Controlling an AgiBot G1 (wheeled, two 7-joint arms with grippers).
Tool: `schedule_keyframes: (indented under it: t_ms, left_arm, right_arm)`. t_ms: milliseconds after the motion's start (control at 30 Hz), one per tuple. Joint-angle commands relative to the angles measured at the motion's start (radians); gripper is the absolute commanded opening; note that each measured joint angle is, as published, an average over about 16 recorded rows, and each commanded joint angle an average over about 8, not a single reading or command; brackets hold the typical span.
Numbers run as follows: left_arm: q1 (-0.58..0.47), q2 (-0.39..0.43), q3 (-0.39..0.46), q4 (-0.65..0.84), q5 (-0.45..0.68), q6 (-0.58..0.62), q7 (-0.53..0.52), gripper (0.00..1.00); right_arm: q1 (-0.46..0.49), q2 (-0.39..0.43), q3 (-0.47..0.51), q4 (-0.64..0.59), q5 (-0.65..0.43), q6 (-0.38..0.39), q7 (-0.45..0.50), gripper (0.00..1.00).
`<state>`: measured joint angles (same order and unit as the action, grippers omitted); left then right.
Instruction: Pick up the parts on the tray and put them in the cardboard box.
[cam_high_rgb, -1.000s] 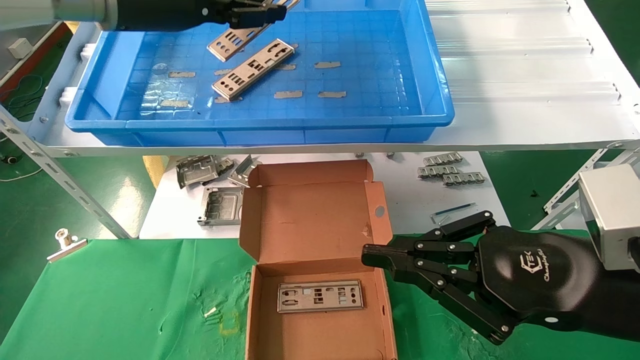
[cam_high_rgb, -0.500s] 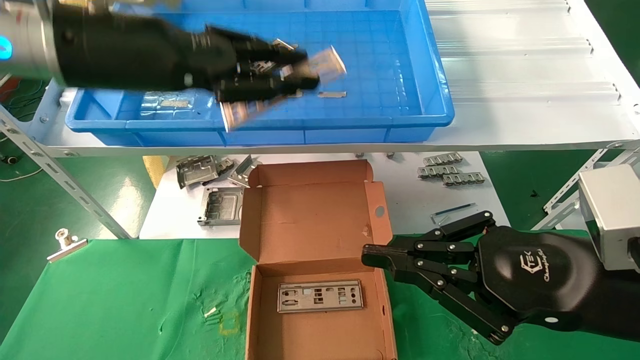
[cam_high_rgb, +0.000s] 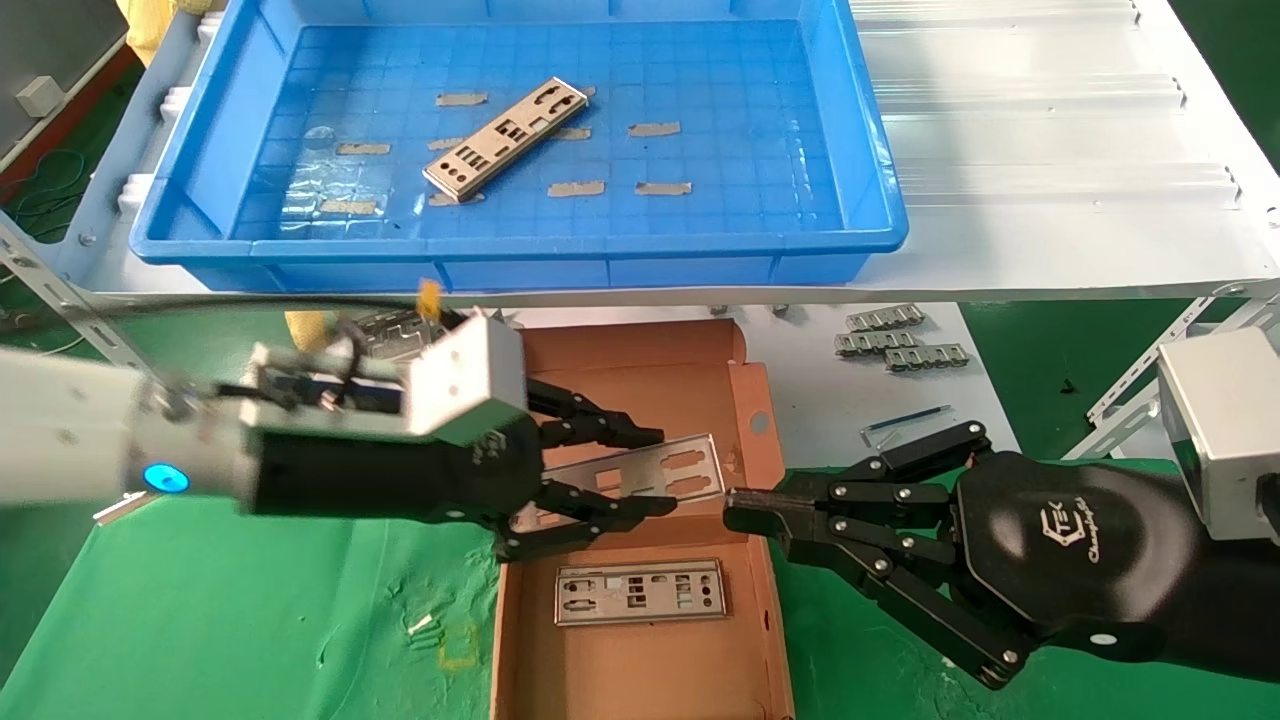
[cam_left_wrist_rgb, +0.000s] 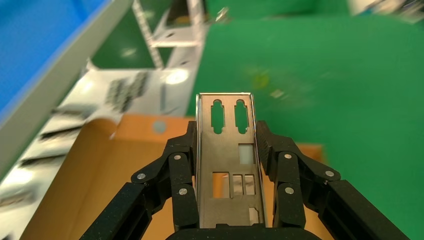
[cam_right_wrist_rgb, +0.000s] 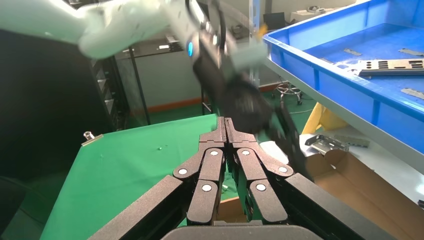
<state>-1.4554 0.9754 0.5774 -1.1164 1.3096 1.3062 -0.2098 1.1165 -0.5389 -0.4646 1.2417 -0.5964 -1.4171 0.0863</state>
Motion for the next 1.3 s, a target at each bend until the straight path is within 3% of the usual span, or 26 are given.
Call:
schedule_keyframes:
  t_ms: [33, 300, 367, 467, 567, 667, 733, 800, 867, 1033, 1100, 1300]
  left_arm:
    - [0.077, -0.002, 0.005, -0.079, 0.042, -0.093, -0.001, 0.00]
    - [0.208, 0.072, 0.058, -0.084, 0.141, -0.209, 0.131, 0.00]
    - [0.216, 0.089, 0.071, -0.060, 0.162, -0.215, 0.160, 0.06]
    - [0.219, 0.107, 0.087, -0.023, 0.183, -0.215, 0.204, 0.25]
    - [0.219, 0.117, 0.097, 0.010, 0.191, -0.204, 0.253, 0.62]
    - [0.219, 0.122, 0.098, 0.037, 0.186, -0.195, 0.304, 0.89]
    - [0.219, 0.125, 0.096, 0.052, 0.182, -0.195, 0.341, 1.00]
    - [0.219, 0.128, 0.093, 0.065, 0.181, -0.199, 0.379, 1.00]
    - [0.219, 0.133, 0.091, 0.080, 0.178, -0.202, 0.409, 1.00]
    - [0.213, 0.151, 0.093, 0.124, 0.175, -0.197, 0.442, 1.00]
    - [0.209, 0.158, 0.094, 0.142, 0.172, -0.194, 0.442, 1.00]
    - [0.197, 0.165, 0.085, 0.181, 0.144, -0.172, 0.433, 1.00]
  right_arm:
    - [0.000, 0.000, 0.000, 0.000, 0.000, 0.000, 0.000, 0.00]
    - [0.000, 0.000, 0.000, 0.000, 0.000, 0.000, 0.000, 0.00]
    - [0.000, 0.000, 0.000, 0.000, 0.000, 0.000, 0.000, 0.00]
    - [0.000, 0.000, 0.000, 0.000, 0.000, 0.000, 0.000, 0.00]
    - [0.000, 0.000, 0.000, 0.000, 0.000, 0.000, 0.000, 0.00]
    - [0.000, 0.000, 0.000, 0.000, 0.000, 0.000, 0.000, 0.00]
    - [0.000, 0.000, 0.000, 0.000, 0.000, 0.000, 0.000, 0.00]
    - [0.000, 0.000, 0.000, 0.000, 0.000, 0.000, 0.000, 0.02]
    - [0.000, 0.000, 0.000, 0.000, 0.000, 0.000, 0.000, 0.18]
    - [0.000, 0.000, 0.000, 0.000, 0.000, 0.000, 0.000, 0.80]
    - [0.000, 0.000, 0.000, 0.000, 0.000, 0.000, 0.000, 0.98]
    - [0.000, 0.000, 0.000, 0.000, 0.000, 0.000, 0.000, 1.00]
